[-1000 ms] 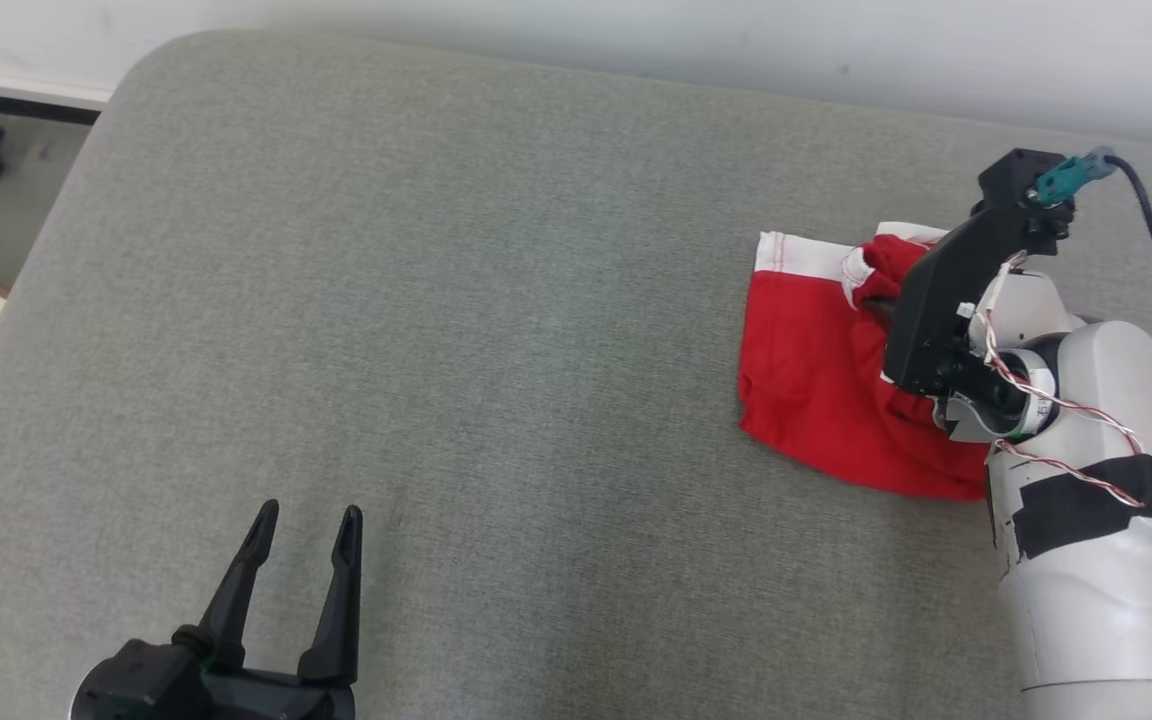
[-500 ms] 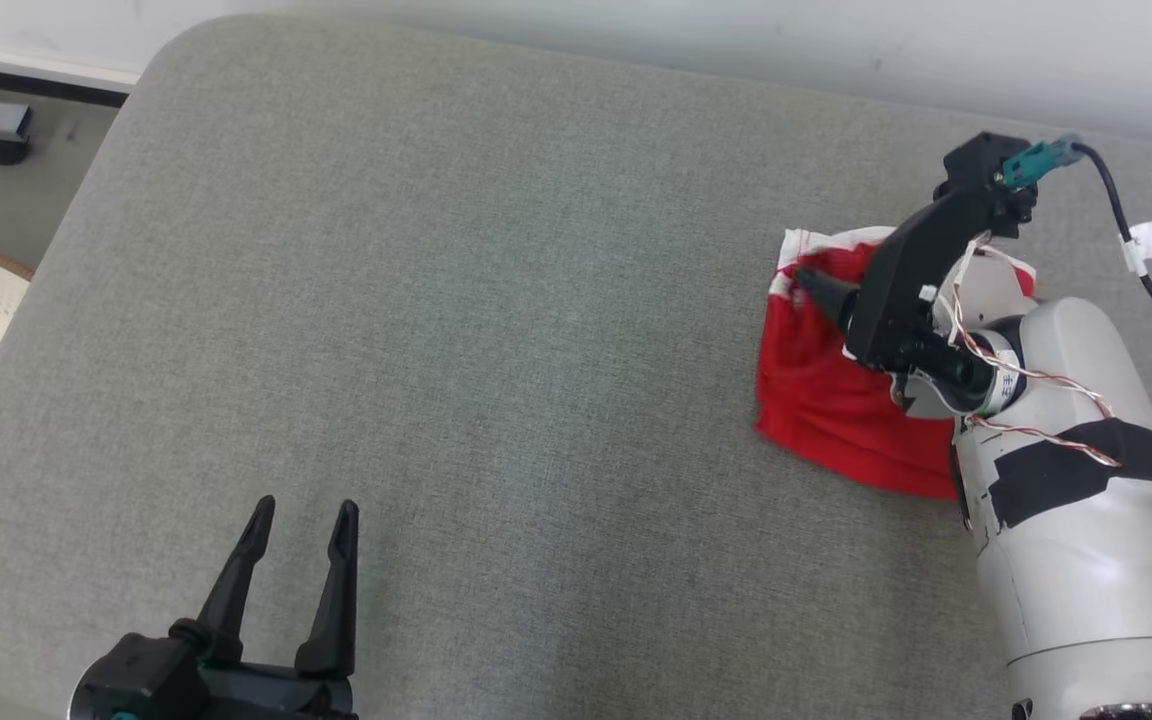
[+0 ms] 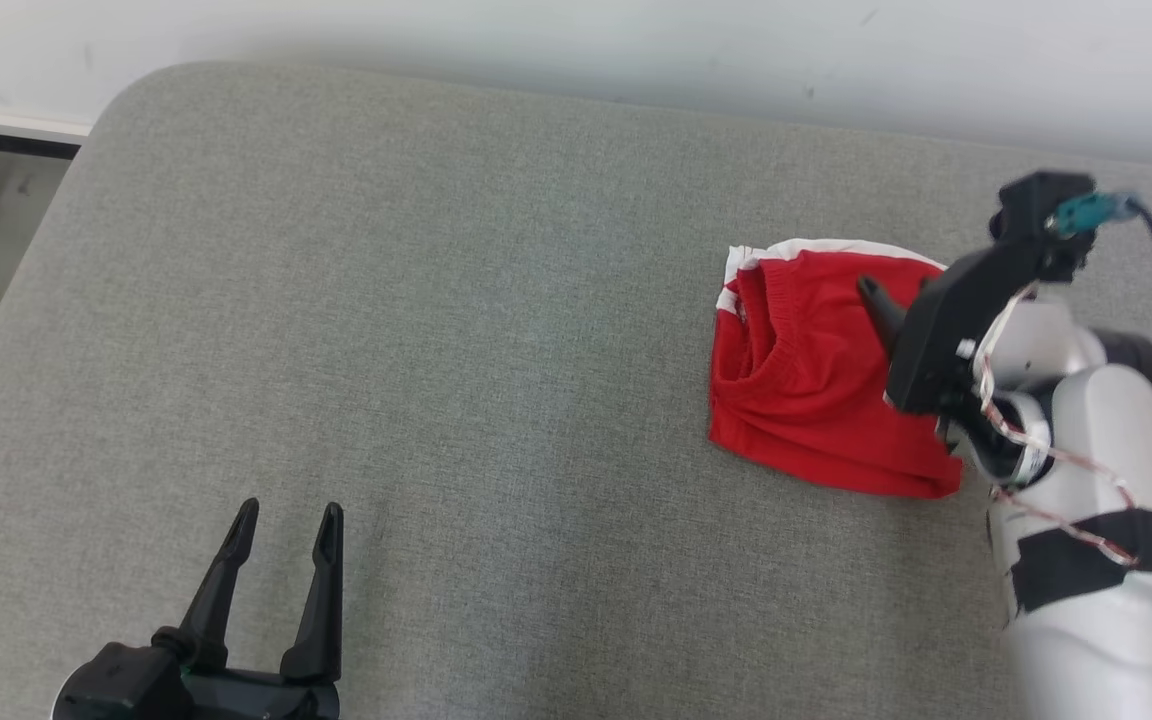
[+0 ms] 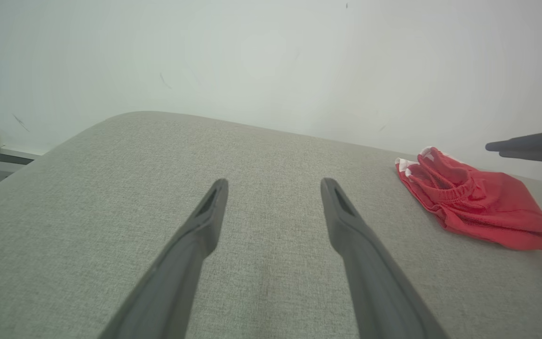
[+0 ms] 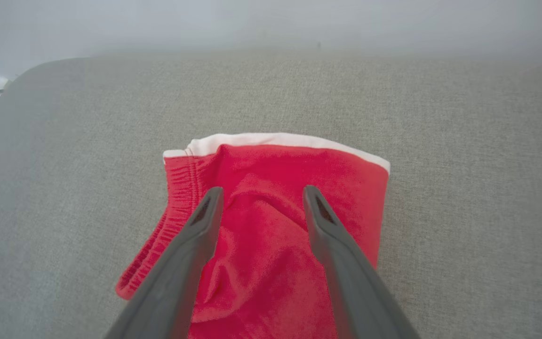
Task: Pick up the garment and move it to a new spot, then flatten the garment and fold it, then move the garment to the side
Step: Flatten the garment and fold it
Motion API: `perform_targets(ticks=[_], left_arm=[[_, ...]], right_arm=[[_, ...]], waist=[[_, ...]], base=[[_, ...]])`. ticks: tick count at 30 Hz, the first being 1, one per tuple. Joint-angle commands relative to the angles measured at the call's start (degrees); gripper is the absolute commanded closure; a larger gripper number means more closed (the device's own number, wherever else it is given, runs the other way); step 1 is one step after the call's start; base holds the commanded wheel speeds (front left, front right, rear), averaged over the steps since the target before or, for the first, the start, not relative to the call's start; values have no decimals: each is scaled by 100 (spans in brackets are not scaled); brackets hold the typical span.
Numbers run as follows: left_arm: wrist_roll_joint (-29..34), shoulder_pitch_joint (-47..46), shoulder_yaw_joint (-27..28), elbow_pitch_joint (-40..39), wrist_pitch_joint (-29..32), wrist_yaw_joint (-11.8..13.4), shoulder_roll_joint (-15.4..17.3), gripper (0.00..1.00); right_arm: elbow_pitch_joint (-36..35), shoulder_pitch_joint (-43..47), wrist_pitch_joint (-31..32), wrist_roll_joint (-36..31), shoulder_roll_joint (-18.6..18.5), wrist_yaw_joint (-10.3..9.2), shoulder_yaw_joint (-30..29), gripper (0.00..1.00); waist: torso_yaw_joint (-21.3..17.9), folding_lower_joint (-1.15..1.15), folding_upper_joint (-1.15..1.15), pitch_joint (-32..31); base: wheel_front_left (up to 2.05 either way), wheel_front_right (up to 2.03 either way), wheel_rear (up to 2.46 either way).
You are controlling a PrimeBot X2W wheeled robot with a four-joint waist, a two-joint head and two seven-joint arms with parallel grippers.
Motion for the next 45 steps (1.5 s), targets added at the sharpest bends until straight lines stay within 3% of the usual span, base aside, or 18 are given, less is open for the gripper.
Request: perform_targets(ticks=[1, 2, 10, 19, 25, 26, 27, 28, 39, 44, 45], left_arm=[[-29, 78, -7, -19, -35, 11, 21, 0], [-33, 62, -11, -13, -35, 8, 16, 0], [-44, -106, -74, 72, -36, -35, -66, 0], [-52, -127, -34, 172, -32, -70, -138, 0], [-47, -46, 40, 198, -33, -97, -119, 0], [-45, -33, 59, 198, -33, -94, -108, 0], [-38, -29, 66, 195, -33, -103, -97, 0], [-31, -23, 68, 193, -33, -104, -86, 0], [-24, 145, 99, 200, -33, -137, 0, 0], [-49, 232, 109, 163, -32, -127, 30, 0], [-60, 227, 93, 153, -32, -131, 29, 0]], right_arm=[[-26, 88, -1, 16, 19, -12, 52, 81], [-90, 175, -15, 32, 20, -12, 120, 100], [154, 457, -145, -212, 12, -12, 657, 100], [429, 415, -433, 296, 14, -12, 1442, 100], [326, 510, -469, 327, 10, -12, 1490, 100], [296, 521, -477, 322, 10, -12, 1467, 94], [261, 534, -466, 338, 10, -12, 1445, 64], [207, 548, -456, 388, 11, -12, 1417, 0], [-664, 1024, -216, 181, 11, -12, 877, 0], [-923, 1401, -393, -19, 12, -12, 694, 0], [-855, 1494, -531, -165, 12, -12, 617, 60]], waist=[[-2, 0, 0, 24], [-2, 0, 0, 43], [121, 0, 0, 191], [238, 0, 0, 180], [179, 0, 0, 63], [155, 0, 0, 40], [138, 0, 0, 24], [117, 0, 0, 4], [-90, 0, 0, -265], [-203, 0, 0, -344], [-235, 0, 0, -337]], base=[[0, 0, 0], [0, 0, 0], [0, 0, 0], [0, 0, 0], [0, 0, 0], [0, 0, 0], [0, 0, 0], [0, 0, 0], [0, 0, 0], [0, 0, 0], [0, 0, 0]])
